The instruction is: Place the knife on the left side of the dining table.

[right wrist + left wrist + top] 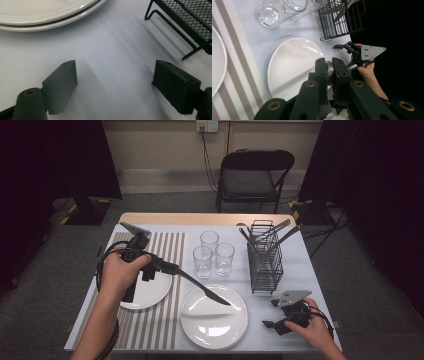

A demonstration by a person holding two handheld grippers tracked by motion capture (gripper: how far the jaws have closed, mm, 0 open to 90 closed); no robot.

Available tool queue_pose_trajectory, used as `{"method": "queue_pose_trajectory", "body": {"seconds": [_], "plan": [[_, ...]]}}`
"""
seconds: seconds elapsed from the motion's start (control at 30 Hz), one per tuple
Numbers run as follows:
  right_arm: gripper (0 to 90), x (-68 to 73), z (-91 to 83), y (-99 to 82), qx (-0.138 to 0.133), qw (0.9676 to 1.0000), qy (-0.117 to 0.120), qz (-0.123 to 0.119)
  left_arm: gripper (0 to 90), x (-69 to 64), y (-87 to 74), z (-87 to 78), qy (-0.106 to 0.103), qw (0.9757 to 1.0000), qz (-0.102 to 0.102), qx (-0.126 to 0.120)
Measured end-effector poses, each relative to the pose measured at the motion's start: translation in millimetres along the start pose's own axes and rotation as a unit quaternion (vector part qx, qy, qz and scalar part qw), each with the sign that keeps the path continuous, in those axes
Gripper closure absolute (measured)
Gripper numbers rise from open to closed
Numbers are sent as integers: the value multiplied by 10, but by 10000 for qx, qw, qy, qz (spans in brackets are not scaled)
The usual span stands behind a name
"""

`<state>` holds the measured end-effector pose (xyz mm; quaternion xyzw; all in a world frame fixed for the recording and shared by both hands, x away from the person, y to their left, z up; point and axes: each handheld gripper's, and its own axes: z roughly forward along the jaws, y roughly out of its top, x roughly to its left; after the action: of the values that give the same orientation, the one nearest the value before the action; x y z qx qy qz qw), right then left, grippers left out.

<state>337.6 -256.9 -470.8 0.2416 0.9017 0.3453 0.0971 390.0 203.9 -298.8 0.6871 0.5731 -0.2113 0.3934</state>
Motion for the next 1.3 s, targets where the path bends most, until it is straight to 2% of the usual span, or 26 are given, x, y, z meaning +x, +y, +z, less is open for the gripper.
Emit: {"method": "queue_pose_trajectory", "body": {"seconds": [0.1, 0.2, 0.23, 0.4, 0.7, 0.87, 0.9, 0.93, 1.0, 1.07, 1.1, 1.2, 1.23, 1.3], "plan": [[183, 2, 0, -11, -28, 10000, 7, 44, 839, 33, -23, -58, -20, 10000, -1, -2], [181, 2, 1, -29, -93, 9999, 3, 63, 839, 57, -49, -125, 3, 9999, -91, -110], [181, 0, 2, -39, -140, 9999, 13, 64, 838, 75, -54, -152, -6, 9999, -51, -88], [181, -2, 5, -94, -362, 9993, 15, 50, 839, 111, -92, -281, 28, 9998, -102, -153], [175, -3, 5, -98, -367, 9993, 35, 63, 839, 171, -177, -457, 100, 9992, -260, -284], [174, -4, 6, -97, -365, 9993, 42, 58, 839, 222, -226, -536, 55, 9991, -261, -330], [174, -5, 6, -96, -364, 9993, 42, 56, 839, 221, -242, -555, 114, 9987, -354, -361], [174, -5, 6, -95, -362, 9993, 43, 56, 839, 239, -246, -565, 113, 9989, -296, -331], [167, -4, 6, -92, -361, 9993, 53, 71, 839, 261, -265, -592, 111, 9988, -321, -346], [145, 1, 10, -83, -321, 9994, 79, 89, 839, 280, -283, -619, 126, 9985, -380, -365], [144, 6, 12, -76, -293, 9995, 70, 84, 839, 301, -290, -637, 148, 9987, -325, -368], [144, 4, 11, -57, -227, 9996, 82, 115, 839, 322, -317, -675, 160, 9980, -451, -416], [144, -5, 13, -52, -237, 9996, 107, 129, 839, 337, -325, -684, 135, 9981, -422, -418], [145, -18, 7, -41, -199, 9995, 157, 182, 839, 346, -341, -717, 219, 9978, -465, -421]]}}
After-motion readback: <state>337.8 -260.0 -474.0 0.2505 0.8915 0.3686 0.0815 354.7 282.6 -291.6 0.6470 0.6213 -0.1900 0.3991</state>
